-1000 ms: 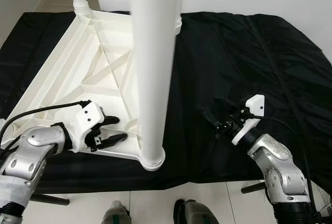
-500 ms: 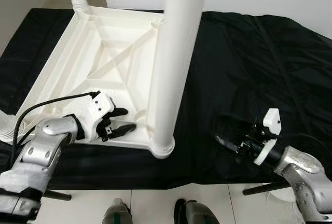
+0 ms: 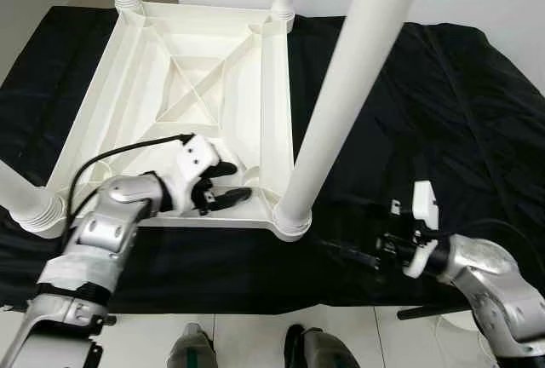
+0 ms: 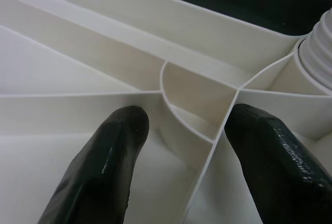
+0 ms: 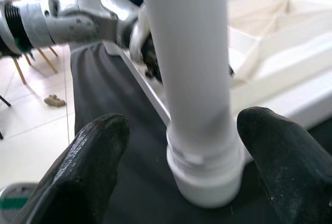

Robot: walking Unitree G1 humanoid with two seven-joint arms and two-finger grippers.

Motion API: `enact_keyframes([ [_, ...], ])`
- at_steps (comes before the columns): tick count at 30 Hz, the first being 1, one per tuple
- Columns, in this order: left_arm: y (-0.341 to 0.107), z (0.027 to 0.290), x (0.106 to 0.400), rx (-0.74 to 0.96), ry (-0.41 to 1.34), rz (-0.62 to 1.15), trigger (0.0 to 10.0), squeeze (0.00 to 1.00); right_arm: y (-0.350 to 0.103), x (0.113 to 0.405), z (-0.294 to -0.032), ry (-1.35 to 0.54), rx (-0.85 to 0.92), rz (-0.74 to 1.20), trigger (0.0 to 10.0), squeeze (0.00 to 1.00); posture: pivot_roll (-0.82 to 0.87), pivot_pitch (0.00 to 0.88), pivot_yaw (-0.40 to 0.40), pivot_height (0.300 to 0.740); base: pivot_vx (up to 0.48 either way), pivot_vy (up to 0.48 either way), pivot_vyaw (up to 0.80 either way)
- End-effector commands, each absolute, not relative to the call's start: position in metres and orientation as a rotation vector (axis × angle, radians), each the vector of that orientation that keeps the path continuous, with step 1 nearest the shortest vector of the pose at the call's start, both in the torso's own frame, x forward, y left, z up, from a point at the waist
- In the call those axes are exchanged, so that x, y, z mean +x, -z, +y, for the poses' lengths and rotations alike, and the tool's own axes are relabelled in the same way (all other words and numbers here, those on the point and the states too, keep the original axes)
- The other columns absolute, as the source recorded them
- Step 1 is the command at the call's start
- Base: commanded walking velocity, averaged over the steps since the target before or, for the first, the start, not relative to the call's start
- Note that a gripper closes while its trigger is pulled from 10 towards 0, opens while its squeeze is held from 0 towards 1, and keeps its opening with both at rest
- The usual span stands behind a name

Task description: Building children table

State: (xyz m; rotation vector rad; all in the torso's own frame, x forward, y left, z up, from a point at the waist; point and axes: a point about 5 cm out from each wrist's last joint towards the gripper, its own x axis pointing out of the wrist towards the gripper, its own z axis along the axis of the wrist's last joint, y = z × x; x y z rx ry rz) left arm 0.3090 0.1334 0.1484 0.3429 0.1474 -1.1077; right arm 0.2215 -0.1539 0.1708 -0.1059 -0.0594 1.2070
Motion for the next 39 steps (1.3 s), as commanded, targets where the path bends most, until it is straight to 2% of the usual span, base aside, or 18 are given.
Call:
enact_keyframes([
  [1, -0.140, 0.129, 0.314, 0.330, 0.933, 0.155, 10.0, 0.00, -0.166, 0.228, -0.145, -1.189, -0.112, -0.070, 10.0, 0.00, 0.08, 0.151, -0.033, 0.740, 0.000, 0.000, 0.00],
  [8, -0.144, 0.115, 0.307, 0.314, 0.989, 0.129, 10.0, 0.00, -0.161, 0.242, -0.124, -1.126, -0.102, -0.123, 10.0, 0.00, 0.09, 0.148, -0.041, 0.740, 0.000, 0.000, 0.00],
  [12, -0.146, 0.115, 0.303, 0.315, 1.011, 0.126, 10.0, 0.00, -0.159, 0.245, -0.120, -1.101, -0.088, -0.127, 10.0, 0.00, 0.09, 0.144, -0.048, 0.740, 0.000, 0.000, 0.00],
  [19, -0.155, 0.131, 0.290, 0.316, 1.061, 0.125, 10.0, 0.00, -0.152, 0.256, -0.111, -1.020, -0.062, -0.140, 10.0, 0.00, 0.10, 0.135, -0.053, 0.740, 0.000, 0.000, 0.00],
  [28, -0.156, 0.148, 0.270, 0.185, 0.971, 0.097, 10.0, 0.00, -0.149, 0.264, -0.144, -0.901, -0.078, -0.131, 10.0, 0.00, 0.10, 0.119, -0.058, 0.740, 0.000, 0.000, 0.00],
  [36, -0.161, 0.144, 0.259, 0.141, 0.939, 0.063, 10.0, 0.00, -0.153, 0.272, -0.164, -0.847, -0.102, -0.132, 10.0, 0.00, 0.10, 0.112, -0.064, 0.740, 0.000, 0.000, 0.00],
  [39, -0.169, 0.135, 0.255, 0.080, 0.937, 0.013, 10.0, 0.00, -0.155, 0.279, -0.170, -0.824, -0.112, -0.140, 10.0, 0.00, 0.10, 0.111, -0.069, 0.740, 0.000, 0.000, 0.00],
])
